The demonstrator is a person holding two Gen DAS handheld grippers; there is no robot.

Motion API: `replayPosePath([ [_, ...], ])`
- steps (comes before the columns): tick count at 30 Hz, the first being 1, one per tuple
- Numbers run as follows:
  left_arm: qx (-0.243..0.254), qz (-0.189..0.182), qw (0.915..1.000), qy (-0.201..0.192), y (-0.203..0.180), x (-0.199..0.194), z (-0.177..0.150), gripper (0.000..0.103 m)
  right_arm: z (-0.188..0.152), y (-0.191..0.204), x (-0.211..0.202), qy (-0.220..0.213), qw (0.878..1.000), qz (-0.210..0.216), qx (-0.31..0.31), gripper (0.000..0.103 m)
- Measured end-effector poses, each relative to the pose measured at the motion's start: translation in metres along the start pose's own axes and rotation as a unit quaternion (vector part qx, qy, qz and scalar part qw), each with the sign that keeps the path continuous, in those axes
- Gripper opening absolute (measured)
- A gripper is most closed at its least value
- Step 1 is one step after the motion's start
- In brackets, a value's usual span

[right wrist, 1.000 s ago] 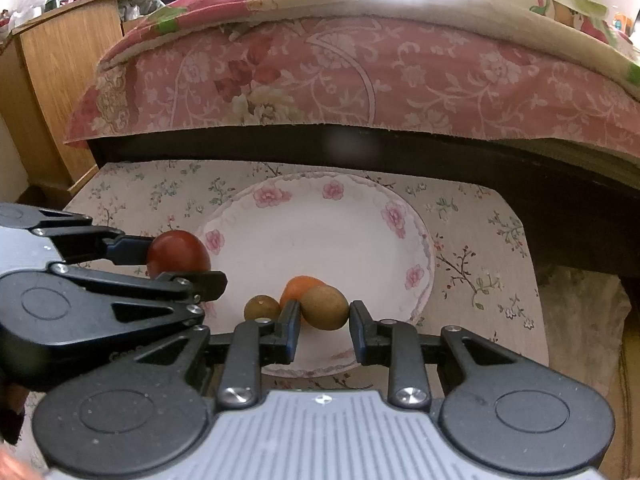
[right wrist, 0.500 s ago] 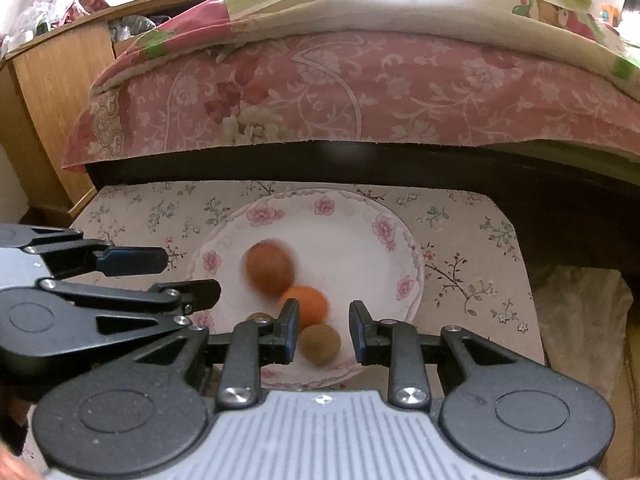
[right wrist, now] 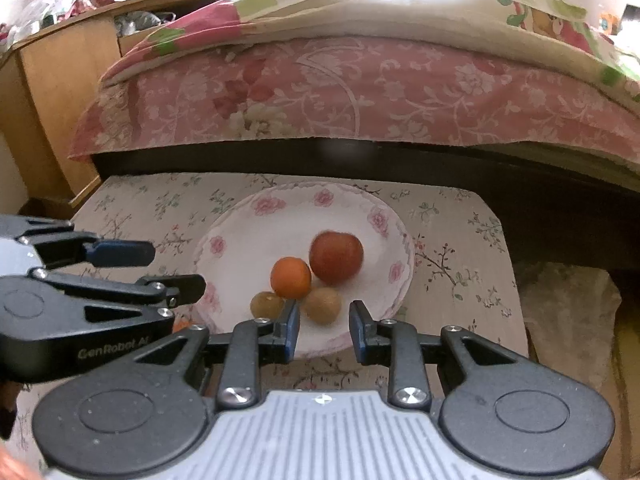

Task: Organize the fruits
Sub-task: 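Open both tools to release the red tomato and tan fruit onto the plate, then move both tools back toward the cherry tomatoes on the tablecloth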

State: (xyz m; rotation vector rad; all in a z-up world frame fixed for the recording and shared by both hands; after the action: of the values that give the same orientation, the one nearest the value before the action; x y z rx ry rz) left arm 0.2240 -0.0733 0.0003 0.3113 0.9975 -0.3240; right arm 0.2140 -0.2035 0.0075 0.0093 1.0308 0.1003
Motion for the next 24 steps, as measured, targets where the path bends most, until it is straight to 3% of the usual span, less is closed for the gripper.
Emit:
replayPosePath([
  [9, 0.008, -0.008, 0.9999, 0.003, -0.01, -0.016, -0.021, 0.058, -0.023, 0.006, -0.019, 0.007, 1.0, -0.009, -0.011, 0.028],
  [24, 0.017, -0.024, 0.999, 0.033, -0.022, -0.025, -0.057, 0.06, -0.061, 0.017, -0.022, 0.07, 0.997, -0.016, -0.008, 0.028],
])
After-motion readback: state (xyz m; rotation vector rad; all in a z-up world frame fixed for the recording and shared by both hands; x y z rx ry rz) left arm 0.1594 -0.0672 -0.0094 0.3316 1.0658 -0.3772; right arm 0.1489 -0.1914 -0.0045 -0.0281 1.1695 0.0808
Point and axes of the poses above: each gripper's, at about its wrist camera, not at the fingertips, and x roughly the way its jaws point, y to its left, z to its top, the point moved 3 cm from there along x, roughly the way its jaws point, and after that the axes turned 14 degrees about y, right-handed, at the moved point
